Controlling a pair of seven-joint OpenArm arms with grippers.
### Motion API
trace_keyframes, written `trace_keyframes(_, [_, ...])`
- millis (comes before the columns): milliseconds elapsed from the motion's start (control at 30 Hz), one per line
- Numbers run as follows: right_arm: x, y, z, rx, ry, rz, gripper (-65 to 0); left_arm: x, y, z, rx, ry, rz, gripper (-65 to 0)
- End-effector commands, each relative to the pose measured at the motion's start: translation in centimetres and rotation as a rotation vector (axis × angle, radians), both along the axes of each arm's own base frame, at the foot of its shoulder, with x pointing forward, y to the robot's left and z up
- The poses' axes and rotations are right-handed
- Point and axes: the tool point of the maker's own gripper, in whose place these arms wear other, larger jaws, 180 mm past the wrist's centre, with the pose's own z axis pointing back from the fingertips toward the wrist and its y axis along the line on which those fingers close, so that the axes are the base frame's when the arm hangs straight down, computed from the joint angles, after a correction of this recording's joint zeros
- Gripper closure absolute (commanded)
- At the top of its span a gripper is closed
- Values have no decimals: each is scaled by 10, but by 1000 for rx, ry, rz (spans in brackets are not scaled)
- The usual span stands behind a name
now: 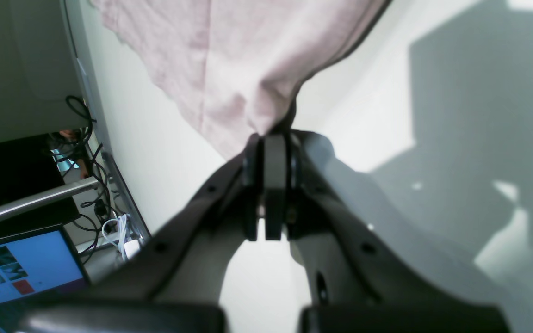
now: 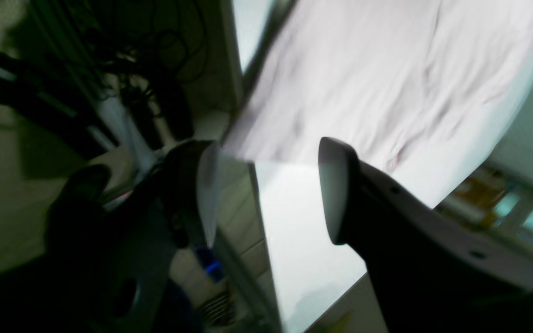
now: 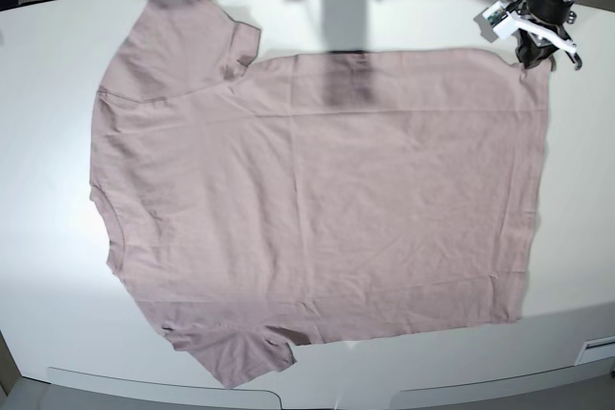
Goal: Fold the T-shirt properly
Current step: 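Hold the shoulder edges and adjust grip on the fabric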
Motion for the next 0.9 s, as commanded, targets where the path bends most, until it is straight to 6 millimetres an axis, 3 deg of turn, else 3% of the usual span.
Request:
trace_keyframes(0, [-3,-2,0,1,28,0,-338,-7,1,-3,-1,28,-7,0])
trace_keyframes(67, [-10,-1,-4,15,79,-1,-338,-7,1,-3,-1,28,-7,0])
trace_keyframes(233, [-2,9,-2,52,40,46,-338,-7,1,-3,-1,28,-7,0])
trace_keyframes(500, [16,0,-6,31,9,36,-338,-7,1,-2,-1,28,-7,0])
trace_keyframes(800, [15,1,-8,35,23,39,-336,-7,1,-3,-1,29,-7,0])
trace_keyframes(867, [14,1,-9,32,37,50,-311,-7,1,-3,-1,29,-7,0])
